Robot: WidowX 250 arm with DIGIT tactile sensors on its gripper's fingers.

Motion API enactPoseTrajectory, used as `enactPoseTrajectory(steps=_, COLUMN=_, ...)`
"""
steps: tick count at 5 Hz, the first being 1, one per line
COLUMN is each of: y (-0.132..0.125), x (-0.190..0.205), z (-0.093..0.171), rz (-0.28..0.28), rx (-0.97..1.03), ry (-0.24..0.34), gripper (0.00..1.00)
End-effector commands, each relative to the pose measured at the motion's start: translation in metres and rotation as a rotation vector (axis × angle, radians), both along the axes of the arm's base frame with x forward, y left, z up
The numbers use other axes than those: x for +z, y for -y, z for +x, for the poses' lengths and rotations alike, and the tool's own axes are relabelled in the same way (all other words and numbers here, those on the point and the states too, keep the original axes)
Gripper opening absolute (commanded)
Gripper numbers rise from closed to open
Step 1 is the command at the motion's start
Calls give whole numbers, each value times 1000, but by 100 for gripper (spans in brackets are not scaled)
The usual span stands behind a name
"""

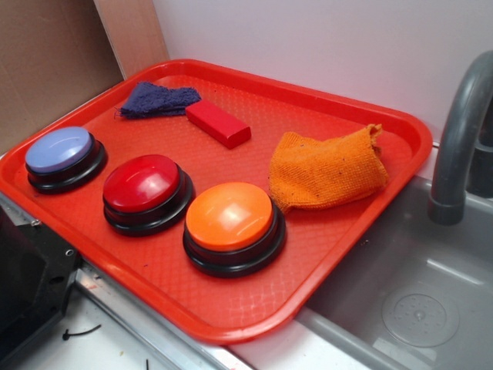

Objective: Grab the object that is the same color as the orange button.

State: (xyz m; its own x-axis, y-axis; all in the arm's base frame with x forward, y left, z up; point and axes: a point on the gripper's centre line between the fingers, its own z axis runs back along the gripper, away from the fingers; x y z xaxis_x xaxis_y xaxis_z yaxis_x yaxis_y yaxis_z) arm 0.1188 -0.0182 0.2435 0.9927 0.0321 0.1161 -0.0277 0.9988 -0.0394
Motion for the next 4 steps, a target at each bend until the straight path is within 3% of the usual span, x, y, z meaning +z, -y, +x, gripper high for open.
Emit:
enactPoseTrajectory(steps=1, y=0, x=0, z=0, rz=0, rx=0, ry=0, gripper=100)
enactPoseTrajectory(steps=3, y=19, x=-19, z=27, rz=68, rx=-168, ry=66, gripper=100)
enactPoseTrajectory(steps=4, y=38, x=-40, z=54, rz=29, rx=-212, ry=104, gripper=100)
